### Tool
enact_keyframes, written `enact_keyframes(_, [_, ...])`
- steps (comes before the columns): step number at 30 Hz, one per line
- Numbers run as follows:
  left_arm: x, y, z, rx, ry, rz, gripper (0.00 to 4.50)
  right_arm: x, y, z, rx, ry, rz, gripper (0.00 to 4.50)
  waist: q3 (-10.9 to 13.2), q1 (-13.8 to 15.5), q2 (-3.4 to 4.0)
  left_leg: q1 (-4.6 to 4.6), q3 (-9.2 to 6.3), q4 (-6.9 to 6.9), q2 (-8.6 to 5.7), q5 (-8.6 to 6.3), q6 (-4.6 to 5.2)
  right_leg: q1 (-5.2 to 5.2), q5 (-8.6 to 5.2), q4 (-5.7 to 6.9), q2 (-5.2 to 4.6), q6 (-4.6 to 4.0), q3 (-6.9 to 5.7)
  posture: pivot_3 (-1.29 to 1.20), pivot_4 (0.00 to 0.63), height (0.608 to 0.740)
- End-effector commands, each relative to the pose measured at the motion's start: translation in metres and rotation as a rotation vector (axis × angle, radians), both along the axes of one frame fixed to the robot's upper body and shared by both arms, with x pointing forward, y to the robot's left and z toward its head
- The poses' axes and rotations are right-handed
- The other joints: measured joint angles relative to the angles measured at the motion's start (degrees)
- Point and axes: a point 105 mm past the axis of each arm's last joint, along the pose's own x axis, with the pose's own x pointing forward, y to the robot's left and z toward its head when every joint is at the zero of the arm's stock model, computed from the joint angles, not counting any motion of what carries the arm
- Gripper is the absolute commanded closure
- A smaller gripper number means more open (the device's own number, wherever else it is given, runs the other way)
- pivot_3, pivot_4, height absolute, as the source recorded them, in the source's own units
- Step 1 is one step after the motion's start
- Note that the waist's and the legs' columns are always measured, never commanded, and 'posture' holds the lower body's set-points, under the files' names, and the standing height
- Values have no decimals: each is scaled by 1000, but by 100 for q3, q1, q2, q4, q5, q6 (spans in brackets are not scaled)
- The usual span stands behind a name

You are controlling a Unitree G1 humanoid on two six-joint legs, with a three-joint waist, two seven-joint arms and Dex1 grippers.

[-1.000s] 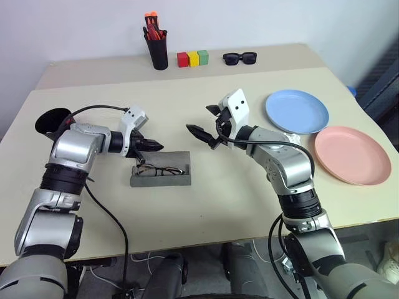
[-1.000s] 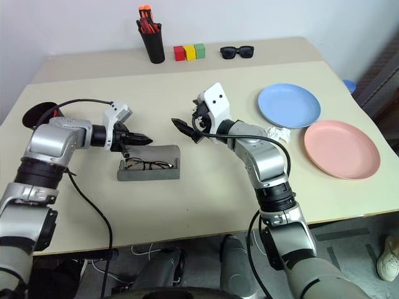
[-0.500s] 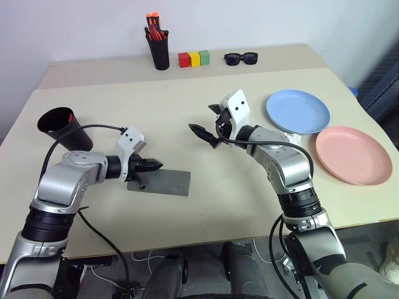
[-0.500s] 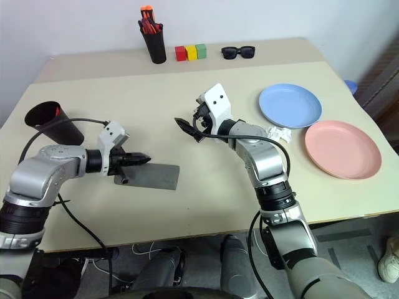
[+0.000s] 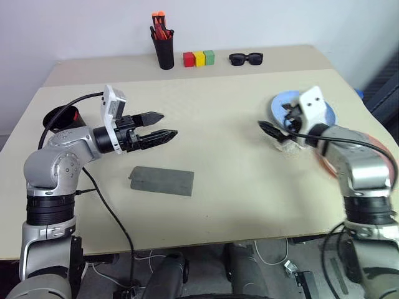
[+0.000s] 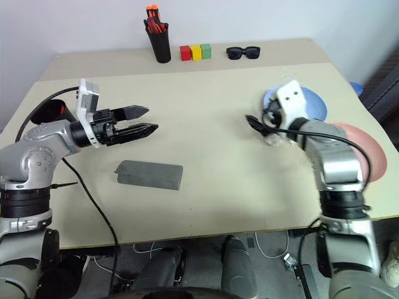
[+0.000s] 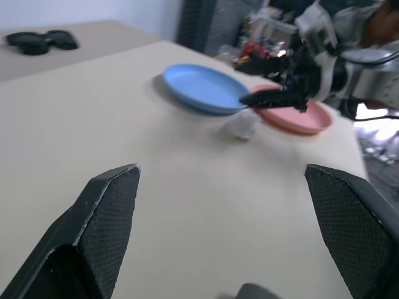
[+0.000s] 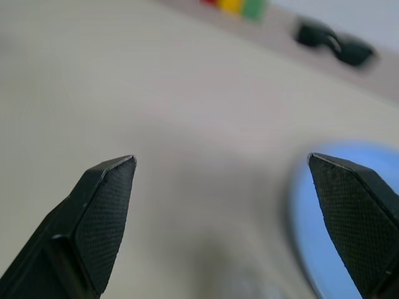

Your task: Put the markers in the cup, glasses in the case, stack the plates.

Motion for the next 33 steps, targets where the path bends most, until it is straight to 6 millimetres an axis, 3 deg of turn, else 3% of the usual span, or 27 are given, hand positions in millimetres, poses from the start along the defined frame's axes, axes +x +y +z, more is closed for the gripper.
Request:
enact_keyframes(1, [-2,-1,12,-44,-48,-59,40,-21,-27,12,-35,6,-53,0,0,-5,0,2,0,0,1,0,0,4,0,-1,0,0,0,0,150,740])
enact_keyframes(6, [-6,-2,2,-36,-10,-147,40,-52,-84,-27,-137,174,-243,0,0,-5,-2,9,7,2,2,-3,5,14,0,-4,0,1,1,0,150,740])
enact_keyframes(12, [-7,-2,-4,-2,5,-180,40,-60,-112,-56,-139,280,-375,0,0,-16,-2,21,14,9,7,-3,7,37,1,-23,2,2,3,0,150,740])
enact_keyframes(16, [-8,-2,-5,4,2,-176,0,-60,-122,-66,-135,320,-429,1780,0,2,-2,19,13,9,7,-3,7,38,1,-30,1,3,3,0,150,740])
enact_keyframes(18, [-9,0,-6,11,4,-174,0,-59,-126,-66,-142,320,-442,2928,0,3,-2,19,13,9,8,-3,8,39,2,-33,1,3,3,0,150,740])
enact_keyframes(21, [-9,1,-6,8,2,-168,0,-56,-129,-62,-138,311,-449,4446,-1,3,-2,20,13,9,8,-3,8,40,3,-35,1,5,2,0,150,740])
enact_keyframes(25, [-7,5,-6,3,-9,-144,0,-48,-134,-46,-163,255,-467,4446,-1,4,-3,21,11,9,8,-3,8,44,3,-39,2,6,1,0,150,740])
enact_keyframes(28, [-5,5,-5,-10,-15,-131,0,-31,-141,-10,-155,94,-530,4446,-1,3,-1,19,12,11,7,-4,9,45,6,-43,1,9,2,0,150,740])
enact_keyframes(30, [-4,5,-5,-16,-17,-126,0,-14,-130,16,-124,-26,-489,4446,-1,-27,0,19,13,12,7,-3,8,44,7,-45,0,9,3,0,150,740])
enact_keyframes(33, [-5,4,-7,-27,-17,-120,0,11,-104,37,-147,-139,-373,4446,0,-61,3,22,16,6,12,-3,8,43,8,-46,7,8,3,0,150,740])
